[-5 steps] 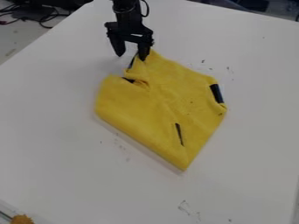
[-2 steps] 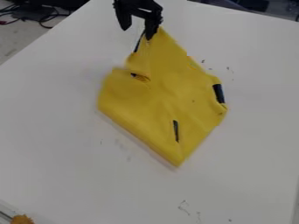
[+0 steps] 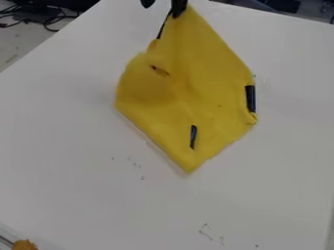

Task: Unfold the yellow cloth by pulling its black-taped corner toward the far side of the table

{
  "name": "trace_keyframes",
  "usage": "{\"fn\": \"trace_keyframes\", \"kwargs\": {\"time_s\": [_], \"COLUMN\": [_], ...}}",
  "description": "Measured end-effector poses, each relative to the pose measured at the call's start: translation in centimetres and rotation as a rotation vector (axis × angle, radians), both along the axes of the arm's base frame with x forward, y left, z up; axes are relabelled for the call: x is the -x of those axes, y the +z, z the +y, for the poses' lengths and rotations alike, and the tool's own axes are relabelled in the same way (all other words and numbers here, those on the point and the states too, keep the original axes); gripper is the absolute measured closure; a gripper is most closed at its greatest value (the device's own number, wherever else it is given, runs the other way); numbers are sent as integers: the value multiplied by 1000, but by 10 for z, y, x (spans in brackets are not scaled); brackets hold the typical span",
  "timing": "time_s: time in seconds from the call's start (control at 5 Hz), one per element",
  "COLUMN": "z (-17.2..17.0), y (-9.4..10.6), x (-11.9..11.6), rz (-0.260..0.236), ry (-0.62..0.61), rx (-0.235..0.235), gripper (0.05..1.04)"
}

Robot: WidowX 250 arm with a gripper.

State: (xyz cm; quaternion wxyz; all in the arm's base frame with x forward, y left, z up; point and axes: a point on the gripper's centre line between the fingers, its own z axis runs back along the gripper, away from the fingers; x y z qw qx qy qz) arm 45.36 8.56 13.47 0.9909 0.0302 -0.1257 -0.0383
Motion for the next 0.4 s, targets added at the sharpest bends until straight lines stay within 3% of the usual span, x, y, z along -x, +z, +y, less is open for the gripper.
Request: {"fn": "trace_keyframes", "kwargs": {"time_s": [0.2, 0.4], "z": [-4, -3], "y": [-5, -25], "x": [2, 9], "rz": [6, 34], "ry": [84, 120], "rx": [63, 85], "gripper": [82, 82]}}
